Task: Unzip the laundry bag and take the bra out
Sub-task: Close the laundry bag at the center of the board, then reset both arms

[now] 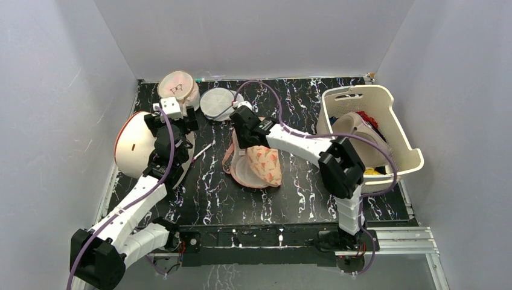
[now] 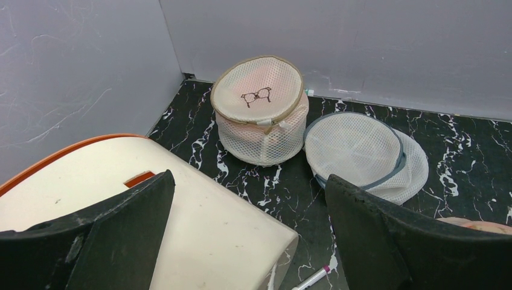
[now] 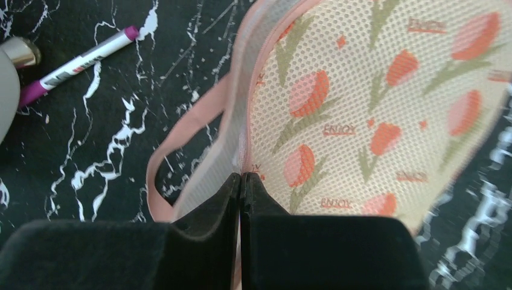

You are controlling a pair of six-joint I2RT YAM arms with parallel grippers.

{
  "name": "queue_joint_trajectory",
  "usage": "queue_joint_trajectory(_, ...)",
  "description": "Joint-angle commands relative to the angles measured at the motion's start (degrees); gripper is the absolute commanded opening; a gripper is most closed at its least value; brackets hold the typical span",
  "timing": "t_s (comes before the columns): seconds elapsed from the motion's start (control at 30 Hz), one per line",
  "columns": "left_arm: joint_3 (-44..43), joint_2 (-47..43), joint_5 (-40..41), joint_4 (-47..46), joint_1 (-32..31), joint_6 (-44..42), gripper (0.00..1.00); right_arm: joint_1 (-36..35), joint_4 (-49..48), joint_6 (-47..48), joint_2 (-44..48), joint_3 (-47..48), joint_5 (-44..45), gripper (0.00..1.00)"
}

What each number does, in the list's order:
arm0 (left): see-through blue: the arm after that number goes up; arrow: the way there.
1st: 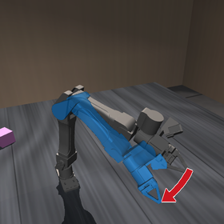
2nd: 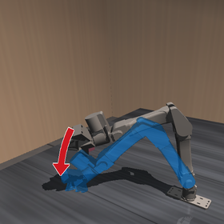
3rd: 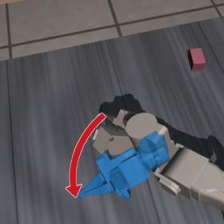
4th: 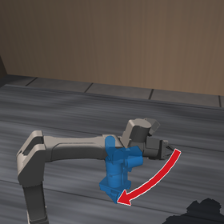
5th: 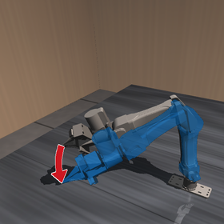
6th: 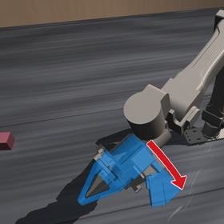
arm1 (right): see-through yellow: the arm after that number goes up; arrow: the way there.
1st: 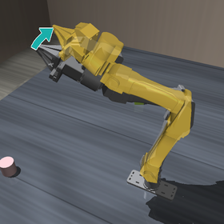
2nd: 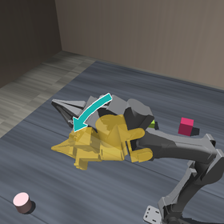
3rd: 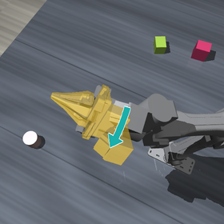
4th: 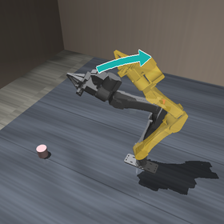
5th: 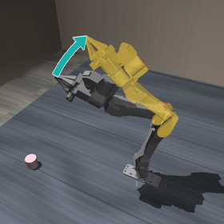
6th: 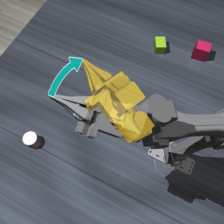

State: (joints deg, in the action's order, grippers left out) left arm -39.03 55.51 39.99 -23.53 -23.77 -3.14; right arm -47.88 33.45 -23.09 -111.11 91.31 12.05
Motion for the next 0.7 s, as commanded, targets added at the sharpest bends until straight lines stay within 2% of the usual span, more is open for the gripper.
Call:
queue_joint_trajectory(0.0, -2.53, -1.01, 0.24, -0.98, 0.21, 0.12, 0.95, 0.24, -10.75, -7.0, -3.83, 3.0, -4.57, 0.0)
queue_joint_trajectory(0.2, -2.54, -1.18, 0.15, -0.92, 0.21, 0.23, 0.95, 0.24, -18.09, -12.59, -5.29, -0.56, -5.12, 0.0)
queue_joint_trajectory(0.47, -2.49, -1.42, 0.2, -0.95, 0.19, 0.16, 0.95, 0.34, -21.78, -15.4, -5.35, -3.75, -3.06, 0.0)
queue_joint_trajectory(0.6, -2.4, -1.71, 0.25, -1.09, 0.22, -0.01, 0.95, 0.37, -23.97, -16.2, -4.98, -8.06, -3.63, 0.14)
queue_joint_trajectory(0.67, -2.29, -1.71, 0.31, -1.12, 0.22, -0.11, 0.95, 0.81, -25.39, -15.64, -4.55, -8.95, -6.62, 0.22)
